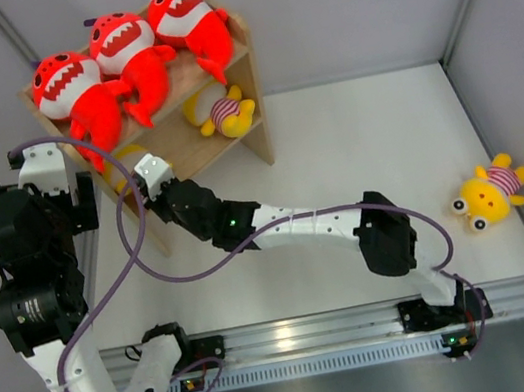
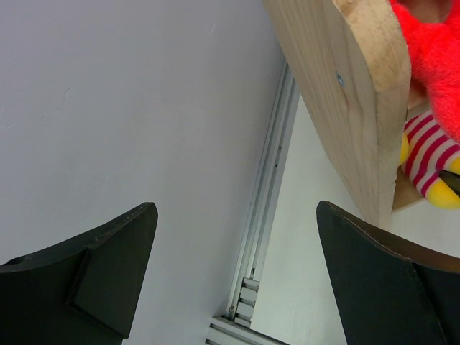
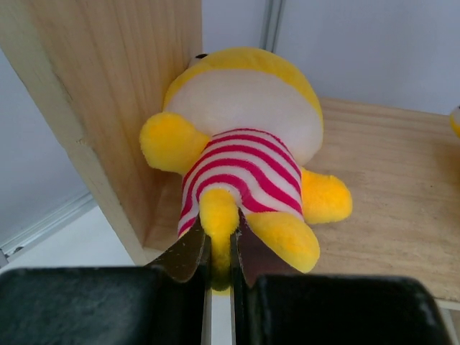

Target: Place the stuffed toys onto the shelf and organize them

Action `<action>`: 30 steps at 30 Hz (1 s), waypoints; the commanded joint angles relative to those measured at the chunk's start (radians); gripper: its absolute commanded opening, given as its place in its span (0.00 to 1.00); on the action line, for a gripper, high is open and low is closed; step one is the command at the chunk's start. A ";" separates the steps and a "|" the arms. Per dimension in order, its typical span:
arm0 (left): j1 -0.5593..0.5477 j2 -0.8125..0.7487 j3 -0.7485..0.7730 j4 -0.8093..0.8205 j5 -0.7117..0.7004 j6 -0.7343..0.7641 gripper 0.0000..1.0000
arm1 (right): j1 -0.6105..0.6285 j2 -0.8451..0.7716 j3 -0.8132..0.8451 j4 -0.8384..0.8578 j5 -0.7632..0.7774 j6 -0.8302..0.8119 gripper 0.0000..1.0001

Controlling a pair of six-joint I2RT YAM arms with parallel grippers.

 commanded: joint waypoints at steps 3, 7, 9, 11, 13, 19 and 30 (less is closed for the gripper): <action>-0.002 -0.010 0.023 0.018 0.010 -0.023 0.99 | -0.002 0.051 0.105 0.016 -0.067 0.008 0.00; -0.003 -0.011 0.023 0.018 0.012 -0.023 0.99 | 0.000 0.019 0.059 0.017 -0.098 0.010 0.15; -0.003 -0.010 0.021 0.018 0.013 -0.023 0.99 | -0.002 -0.023 0.008 0.034 -0.113 0.010 0.26; -0.003 -0.008 0.015 0.018 0.021 -0.023 0.99 | -0.002 -0.067 -0.029 0.031 -0.124 0.011 0.39; -0.003 -0.010 0.010 0.018 0.024 -0.024 0.99 | -0.002 -0.101 -0.056 0.032 -0.141 0.011 0.51; -0.003 -0.007 0.009 0.018 0.030 -0.023 0.99 | 0.003 -0.231 -0.138 0.028 -0.181 0.024 0.74; -0.006 -0.010 0.010 0.015 0.030 -0.023 0.99 | -0.069 -0.617 -0.438 -0.188 -0.231 0.043 0.87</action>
